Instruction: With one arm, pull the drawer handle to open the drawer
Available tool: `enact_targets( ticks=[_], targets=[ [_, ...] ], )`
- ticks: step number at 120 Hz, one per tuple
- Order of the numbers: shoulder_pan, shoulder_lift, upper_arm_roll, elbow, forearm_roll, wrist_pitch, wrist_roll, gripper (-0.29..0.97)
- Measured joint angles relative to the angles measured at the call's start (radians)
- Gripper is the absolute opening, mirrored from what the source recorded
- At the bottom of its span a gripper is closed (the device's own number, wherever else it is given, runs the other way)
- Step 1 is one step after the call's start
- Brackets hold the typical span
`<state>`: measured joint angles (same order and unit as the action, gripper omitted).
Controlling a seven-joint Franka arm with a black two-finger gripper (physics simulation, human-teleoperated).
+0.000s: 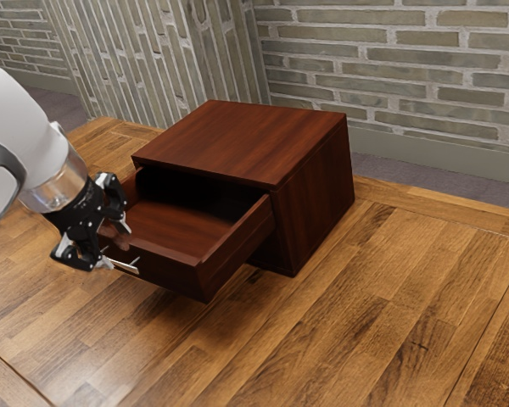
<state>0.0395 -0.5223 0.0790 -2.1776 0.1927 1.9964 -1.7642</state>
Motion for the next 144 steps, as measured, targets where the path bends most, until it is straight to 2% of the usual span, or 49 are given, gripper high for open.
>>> enact_targets(
  ticks=[14, 30, 43, 64, 74, 95, 114, 144],
  targets=[
    [-0.004, 0.051, -0.04, 0.103, -0.012, -0.034, -0.003, 0.41],
    [-0.025, 0.161, -0.075, 0.265, -0.026, -0.08, -0.01, 0.51],
    [-0.042, 0.304, -0.094, 0.504, -0.072, -0.169, -0.014, 0.56],
    [-0.07, 0.434, -0.168, 0.744, -0.102, -0.319, 0.025, 0.61],
    [-0.074, 0.443, -0.138, 0.764, -0.106, -0.368, 0.154, 0.63],
    [-0.006, 0.453, -0.113, 0.787, -0.114, -0.443, 0.553, 0.64],
    [-0.016, 0.475, -0.09, 0.789, -0.144, -0.501, 0.871, 0.65],
    [-0.006, 0.479, -0.081, 0.779, -0.157, -0.541, 1.24, 0.65]
  ],
)
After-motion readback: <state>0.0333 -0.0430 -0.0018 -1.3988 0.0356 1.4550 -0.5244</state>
